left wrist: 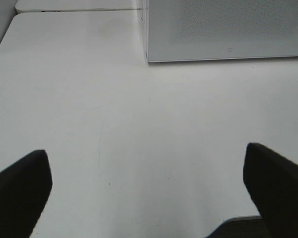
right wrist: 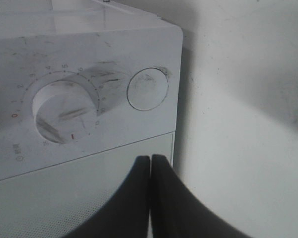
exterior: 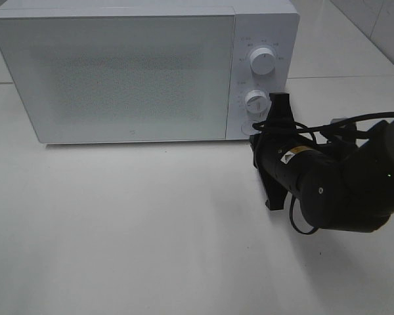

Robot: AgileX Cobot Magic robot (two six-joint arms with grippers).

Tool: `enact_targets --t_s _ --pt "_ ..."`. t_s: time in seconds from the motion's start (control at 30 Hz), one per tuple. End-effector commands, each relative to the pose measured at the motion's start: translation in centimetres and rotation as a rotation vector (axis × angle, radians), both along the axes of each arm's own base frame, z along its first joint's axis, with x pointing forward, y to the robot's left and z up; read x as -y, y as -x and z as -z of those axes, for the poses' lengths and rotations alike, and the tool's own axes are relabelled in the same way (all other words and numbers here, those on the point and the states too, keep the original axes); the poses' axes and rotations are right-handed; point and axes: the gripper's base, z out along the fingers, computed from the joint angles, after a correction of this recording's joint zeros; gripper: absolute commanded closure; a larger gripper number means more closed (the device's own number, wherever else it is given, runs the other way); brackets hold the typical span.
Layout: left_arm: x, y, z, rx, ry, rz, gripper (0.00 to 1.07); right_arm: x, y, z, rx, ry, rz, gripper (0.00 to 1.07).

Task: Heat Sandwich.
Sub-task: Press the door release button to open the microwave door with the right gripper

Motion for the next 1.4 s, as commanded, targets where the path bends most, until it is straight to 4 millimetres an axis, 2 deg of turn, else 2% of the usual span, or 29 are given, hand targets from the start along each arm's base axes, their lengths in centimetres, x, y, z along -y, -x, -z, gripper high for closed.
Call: enact_targets --t_s 0.03,0.2,0.5,0.93,1.4 --pt "0.1 0.1 0.0 0.010 0.009 0.003 0.09 -0.5 -1.2 0.1 0.017 -0.008 0.008 1.07" --pt "0.1 0.1 0.0 0.010 0.009 0.003 0.09 -0.3 -2.4 0.3 0.020 -0.009 0.035 1.07" --pt "0.1 0.1 0.0 0.010 0.009 0.003 0.09 -1.3 -3.7 1.5 0.008 0.000 0.034 1.07" --pt "0.1 0.1 0.0 0.010 0.009 0.003 0.09 -0.9 -6.6 2.1 0.003 0.008 0.064 1.07" --pt "0.1 0.1 0.0 0.010 0.009 0.003 0.09 -0.7 -7.8 2.8 0.027 0.005 0.126 1.07"
